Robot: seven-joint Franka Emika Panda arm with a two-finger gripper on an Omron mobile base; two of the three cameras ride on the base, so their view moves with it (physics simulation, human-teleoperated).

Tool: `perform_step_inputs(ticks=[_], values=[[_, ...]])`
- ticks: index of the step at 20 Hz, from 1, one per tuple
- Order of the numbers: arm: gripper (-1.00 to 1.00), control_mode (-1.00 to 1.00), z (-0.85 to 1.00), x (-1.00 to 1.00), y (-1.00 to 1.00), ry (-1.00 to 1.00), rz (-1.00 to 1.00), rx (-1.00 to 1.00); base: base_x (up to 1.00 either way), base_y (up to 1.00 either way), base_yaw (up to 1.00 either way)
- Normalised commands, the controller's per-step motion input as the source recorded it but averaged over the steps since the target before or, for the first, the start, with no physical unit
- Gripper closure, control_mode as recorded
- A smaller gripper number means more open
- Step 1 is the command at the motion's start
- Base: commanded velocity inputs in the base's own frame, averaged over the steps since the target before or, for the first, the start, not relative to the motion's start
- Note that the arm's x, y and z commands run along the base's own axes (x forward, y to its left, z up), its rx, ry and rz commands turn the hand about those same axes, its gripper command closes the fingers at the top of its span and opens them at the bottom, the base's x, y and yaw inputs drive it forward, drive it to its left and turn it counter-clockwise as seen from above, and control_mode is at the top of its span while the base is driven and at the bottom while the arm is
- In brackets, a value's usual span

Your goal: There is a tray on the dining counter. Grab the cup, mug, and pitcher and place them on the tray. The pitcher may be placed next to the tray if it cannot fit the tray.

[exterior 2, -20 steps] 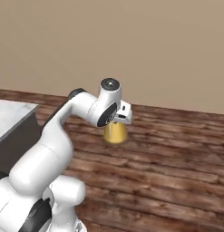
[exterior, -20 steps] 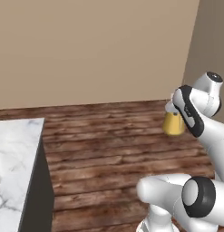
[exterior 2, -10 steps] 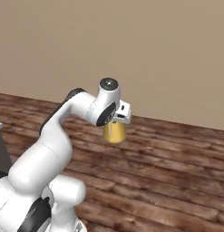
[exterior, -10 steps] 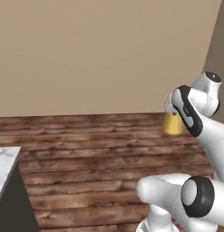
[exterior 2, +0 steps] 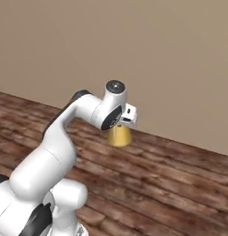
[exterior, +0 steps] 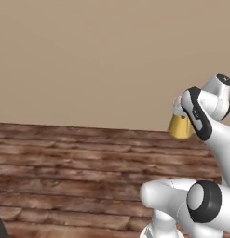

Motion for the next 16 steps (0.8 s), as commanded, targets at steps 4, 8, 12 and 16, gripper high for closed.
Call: perform_step_inputs(ticks=[4,8,12,16], values=[[1.00,1.00,0.00,0.00,0.00,0.00,0.00,0.00,0.99,-0.15,0.70],[1.00,1.00,0.00,0.00,0.00,0.00,0.00,0.00,0.87,-0.13,0.77],[1.00,1.00,0.00,0.00,0.00,0.00,0.00,0.00,0.89,-0.09,0.77],[1.00,1.00,0.00,0.00,0.00,0.00,0.00,0.00,0.74,-0.18,0.71]])
